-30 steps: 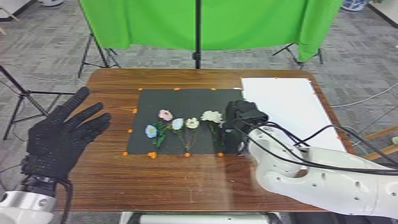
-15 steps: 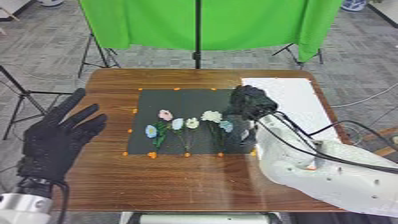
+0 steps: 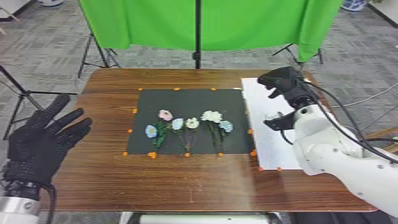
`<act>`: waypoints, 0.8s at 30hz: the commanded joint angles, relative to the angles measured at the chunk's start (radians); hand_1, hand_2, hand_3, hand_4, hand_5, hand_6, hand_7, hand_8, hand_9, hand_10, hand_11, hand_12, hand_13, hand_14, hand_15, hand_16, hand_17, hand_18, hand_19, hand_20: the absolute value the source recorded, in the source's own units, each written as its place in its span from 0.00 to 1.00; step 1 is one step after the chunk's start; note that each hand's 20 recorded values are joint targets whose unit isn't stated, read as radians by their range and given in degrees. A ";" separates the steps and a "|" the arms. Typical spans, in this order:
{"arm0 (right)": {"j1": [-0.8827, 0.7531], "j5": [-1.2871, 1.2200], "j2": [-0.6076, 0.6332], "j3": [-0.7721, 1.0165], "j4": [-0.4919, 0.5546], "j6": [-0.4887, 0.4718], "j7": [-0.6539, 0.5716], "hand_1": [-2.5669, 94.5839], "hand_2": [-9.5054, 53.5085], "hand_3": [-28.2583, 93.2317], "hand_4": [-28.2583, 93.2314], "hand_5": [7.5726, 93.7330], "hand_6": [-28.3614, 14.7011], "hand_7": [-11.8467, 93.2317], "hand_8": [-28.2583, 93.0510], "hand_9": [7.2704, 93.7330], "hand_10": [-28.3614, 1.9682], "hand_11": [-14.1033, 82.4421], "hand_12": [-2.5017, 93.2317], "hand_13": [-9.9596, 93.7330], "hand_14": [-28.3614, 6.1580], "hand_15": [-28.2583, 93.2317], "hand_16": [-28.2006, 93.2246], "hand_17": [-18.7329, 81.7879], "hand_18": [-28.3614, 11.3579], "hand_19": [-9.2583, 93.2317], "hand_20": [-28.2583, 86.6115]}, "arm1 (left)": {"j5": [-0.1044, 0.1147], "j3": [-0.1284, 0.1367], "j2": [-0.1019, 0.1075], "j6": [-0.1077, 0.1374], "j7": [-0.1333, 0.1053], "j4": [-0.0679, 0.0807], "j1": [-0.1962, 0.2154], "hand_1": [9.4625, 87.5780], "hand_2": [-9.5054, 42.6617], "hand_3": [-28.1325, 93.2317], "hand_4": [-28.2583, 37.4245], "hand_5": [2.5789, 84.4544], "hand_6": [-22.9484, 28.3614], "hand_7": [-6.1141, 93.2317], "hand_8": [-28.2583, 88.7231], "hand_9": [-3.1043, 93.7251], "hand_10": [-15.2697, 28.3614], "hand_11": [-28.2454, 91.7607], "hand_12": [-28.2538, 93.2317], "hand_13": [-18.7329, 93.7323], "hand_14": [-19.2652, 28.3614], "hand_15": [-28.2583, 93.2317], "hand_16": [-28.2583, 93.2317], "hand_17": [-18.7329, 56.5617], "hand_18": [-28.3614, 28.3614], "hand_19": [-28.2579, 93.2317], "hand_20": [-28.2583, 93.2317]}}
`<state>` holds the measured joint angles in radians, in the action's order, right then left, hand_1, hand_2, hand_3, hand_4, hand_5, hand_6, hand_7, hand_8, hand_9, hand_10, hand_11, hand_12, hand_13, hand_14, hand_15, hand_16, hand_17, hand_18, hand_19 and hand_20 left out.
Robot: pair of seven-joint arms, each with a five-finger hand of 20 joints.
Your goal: Arrange flowers
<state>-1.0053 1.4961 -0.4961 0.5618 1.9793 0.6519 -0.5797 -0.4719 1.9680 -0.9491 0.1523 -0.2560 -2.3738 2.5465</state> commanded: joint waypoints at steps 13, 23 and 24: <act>-0.491 -1.058 0.013 0.529 -0.084 -0.388 0.593 0.20 0.22 0.88 0.00 0.43 0.63 0.24 0.14 0.46 0.44 0.24 0.16 0.48 0.27 0.49 0.33 0.23 0.07 0.60 0.35 | 0.040 -0.076 0.041 0.033 -0.113 0.039 0.014 0.13 0.30 0.85 0.00 0.31 0.51 0.20 0.15 0.31 0.75 0.39 0.32 0.35 0.92 0.54 0.18 0.10 0.92 0.63 0.44; -0.524 -1.196 0.016 0.534 -0.106 -0.449 0.613 0.20 0.23 0.88 0.00 0.42 0.65 0.24 0.14 0.47 0.46 0.24 0.17 0.48 0.28 0.49 0.35 0.22 0.07 0.58 0.37 | 0.046 -0.091 0.039 0.034 -0.119 0.046 0.017 0.13 0.29 0.85 0.00 0.31 0.51 0.21 0.15 0.31 0.75 0.39 0.32 0.36 0.91 0.53 0.20 0.14 0.92 0.63 0.42; -0.525 -1.207 0.015 0.535 -0.107 -0.454 0.610 0.19 0.23 0.88 0.00 0.42 0.65 0.24 0.14 0.47 0.46 0.24 0.17 0.48 0.28 0.49 0.35 0.22 0.07 0.58 0.37 | 0.045 -0.091 0.036 0.035 -0.117 0.045 0.015 0.13 0.29 0.85 0.00 0.31 0.51 0.21 0.15 0.31 0.75 0.39 0.33 0.35 0.91 0.53 0.20 0.14 0.92 0.63 0.42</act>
<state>-1.5138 0.3090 -0.4848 1.1032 1.8759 0.2243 0.0237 -0.4354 1.8841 -0.9075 0.1752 -0.3756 -2.3445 2.5513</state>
